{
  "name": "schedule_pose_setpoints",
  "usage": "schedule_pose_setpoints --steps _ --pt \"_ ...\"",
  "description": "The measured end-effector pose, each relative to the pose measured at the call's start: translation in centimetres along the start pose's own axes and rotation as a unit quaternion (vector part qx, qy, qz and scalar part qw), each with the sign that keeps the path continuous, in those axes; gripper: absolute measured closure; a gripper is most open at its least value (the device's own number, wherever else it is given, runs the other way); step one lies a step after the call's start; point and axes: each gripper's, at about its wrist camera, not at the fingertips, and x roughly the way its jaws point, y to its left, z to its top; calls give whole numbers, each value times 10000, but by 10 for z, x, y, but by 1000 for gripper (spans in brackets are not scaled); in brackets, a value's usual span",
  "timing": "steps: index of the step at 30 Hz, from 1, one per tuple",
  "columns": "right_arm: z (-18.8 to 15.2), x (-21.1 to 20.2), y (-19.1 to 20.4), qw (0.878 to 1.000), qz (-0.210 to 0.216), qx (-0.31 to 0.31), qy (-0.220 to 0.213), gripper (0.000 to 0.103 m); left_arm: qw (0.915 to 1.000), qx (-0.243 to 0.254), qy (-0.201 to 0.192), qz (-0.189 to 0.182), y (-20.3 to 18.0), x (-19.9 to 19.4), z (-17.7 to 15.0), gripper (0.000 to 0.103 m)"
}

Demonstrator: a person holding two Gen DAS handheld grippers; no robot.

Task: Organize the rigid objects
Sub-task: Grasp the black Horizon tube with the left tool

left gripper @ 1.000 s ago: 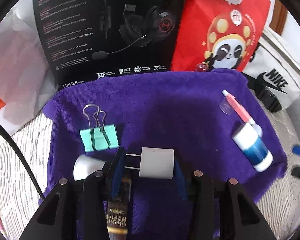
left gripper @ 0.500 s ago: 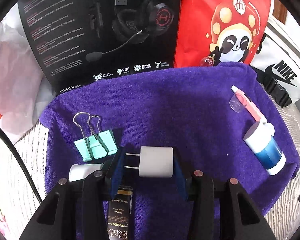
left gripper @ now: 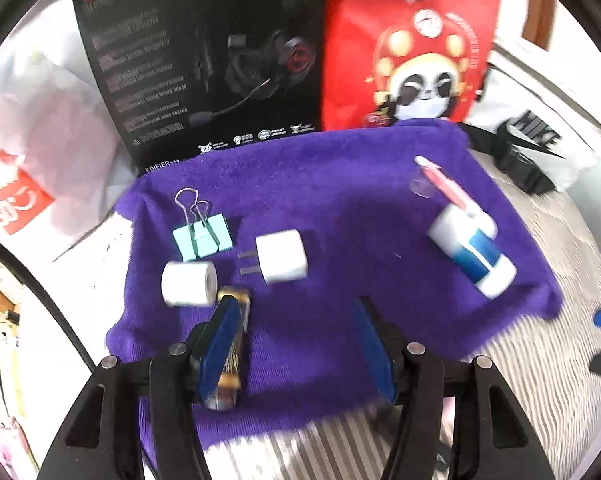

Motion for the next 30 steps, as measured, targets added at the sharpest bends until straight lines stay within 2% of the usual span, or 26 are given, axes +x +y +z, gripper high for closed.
schedule_pose_setpoints --steps 3,7,14,19,21,23,30 --pt "-9 -8 -4 10000 -5 82 -29 47 9999 29 93 -106 -6 -9 -10 45" --pt "-18 -17 -9 9999 -23 152 -36 47 9995 140 279 -4 -21 -16 -40 45" --pt "-32 -30 -12 9998 1 185 -82 47 9972 -381 578 -266 -28 -4 -63 45" --pt "-37 -30 -10 9998 68 180 -66 47 9970 -301 702 -108 -45 5 -63 45" --pt "-39 -29 -8 9998 74 158 -43 47 9963 -211 828 91 -52 12 -62 43" --pt "-41 -26 -8 9998 86 154 2 47 9969 -128 759 180 -54 9 -63 43" --pt "-49 -18 -12 9996 140 209 99 47 9966 -268 711 330 -22 -2 -82 42"
